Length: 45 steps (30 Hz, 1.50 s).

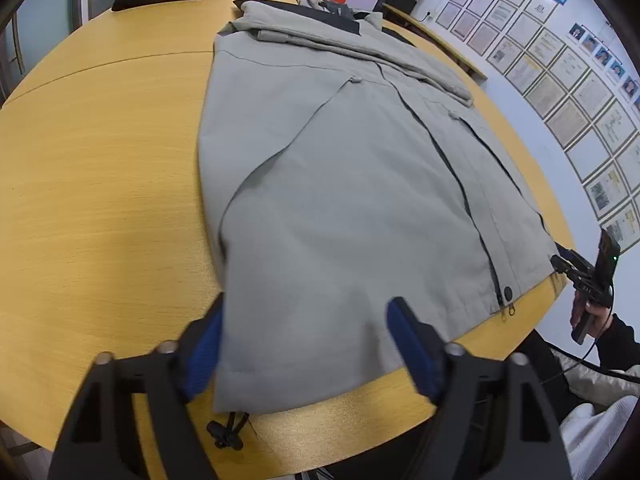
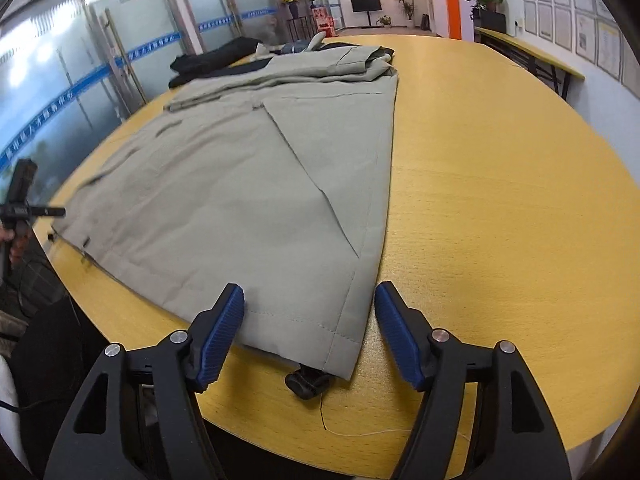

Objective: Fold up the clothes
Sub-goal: 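Close both tools on the jacket hem, then lift the hem with both tools and fold it toward the collar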

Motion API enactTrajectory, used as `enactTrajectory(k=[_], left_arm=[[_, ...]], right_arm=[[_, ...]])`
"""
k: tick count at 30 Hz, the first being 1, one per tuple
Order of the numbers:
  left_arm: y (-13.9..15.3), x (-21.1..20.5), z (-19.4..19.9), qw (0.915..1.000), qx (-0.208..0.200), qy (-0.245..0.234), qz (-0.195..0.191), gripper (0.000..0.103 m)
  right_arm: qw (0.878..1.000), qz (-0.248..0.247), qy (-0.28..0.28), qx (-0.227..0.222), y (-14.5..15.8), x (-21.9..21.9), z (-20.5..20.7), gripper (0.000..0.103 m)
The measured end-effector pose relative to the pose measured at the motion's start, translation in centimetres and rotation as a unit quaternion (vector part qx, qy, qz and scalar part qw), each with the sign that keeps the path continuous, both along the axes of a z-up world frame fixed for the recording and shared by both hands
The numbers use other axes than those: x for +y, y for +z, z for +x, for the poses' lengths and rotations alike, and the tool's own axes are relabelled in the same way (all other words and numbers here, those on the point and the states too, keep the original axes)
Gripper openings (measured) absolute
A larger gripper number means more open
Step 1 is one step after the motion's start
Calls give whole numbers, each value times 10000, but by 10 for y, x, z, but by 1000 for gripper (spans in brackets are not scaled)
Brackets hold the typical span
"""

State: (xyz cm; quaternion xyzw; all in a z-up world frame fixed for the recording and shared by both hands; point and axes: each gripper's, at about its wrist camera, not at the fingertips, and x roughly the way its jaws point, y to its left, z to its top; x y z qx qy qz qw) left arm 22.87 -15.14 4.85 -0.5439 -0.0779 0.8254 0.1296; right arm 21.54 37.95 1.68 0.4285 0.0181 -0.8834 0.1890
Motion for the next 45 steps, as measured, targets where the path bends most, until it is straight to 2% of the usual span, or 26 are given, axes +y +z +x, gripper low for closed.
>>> enactTrajectory(k=[1, 2, 3, 4, 6, 7, 10, 12, 13, 15, 18, 22, 27, 33, 36, 45], left_arm=[[0, -2, 0, 10000, -20, 23, -70, 55], [1, -3, 0, 9999, -42, 49, -132, 47], [0, -7, 0, 9998, -98, 114, -104, 33], [-1, -11, -1, 9997, -154, 178, -68, 25], [-2, -22, 2, 9992, -284, 240, 167, 16], [-3, -25, 4, 9990, -325, 266, 163, 12], [-1, -34, 20, 9982, -459, 382, -67, 11], [1, -46, 36, 9959, -679, 596, 100, 8], [3, -52, 44, 9940, -780, 705, 301, 7], [15, -58, 51, 9910, -692, 794, 822, 5], [38, -61, 47, 9810, -491, 924, 1633, 5], [84, -50, 8, 9598, 16, 892, 2662, 5], [125, -40, -55, 9413, 404, 832, 3247, 5], [138, -54, -127, 9239, 735, 1135, 3580, 5], [141, -70, -161, 9183, 881, 1302, 3634, 5], [108, -86, -308, 9214, 853, 1603, 3436, 5]], right_arm=[[9998, 189, 100, 33, 0, -4, 1, 45], [9994, 297, 151, 38, 0, -6, 1, 39], [9996, 263, 113, -23, 1, -5, 0, 28], [9998, 152, 41, -109, 1, -2, -3, 18], [9998, 8, -30, -219, 2, 1, -4, 10], [9997, 5, -25, -227, 3, 1, -2, 7], [9995, -73, 252, -202, 17, -2, 5, 4], [9989, -145, 441, -34, 36, -3, 20, 4], [9984, -180, 534, 58, 46, -4, 28, 4], [9974, -283, 585, 313, 71, -5, 37, 4], [9950, -431, 595, 679, 105, -8, 26, 4], [9882, -618, 812, 1144, 145, -21, -7, 4], [9781, -642, 1088, 1655, 185, -49, -64, 4], [9718, -719, 789, 2101, 211, -50, -141, 4], [9705, -787, 572, 2205, 220, -49, -180, 4], [9805, -862, 122, 1760, 202, -44, -331, 4]])
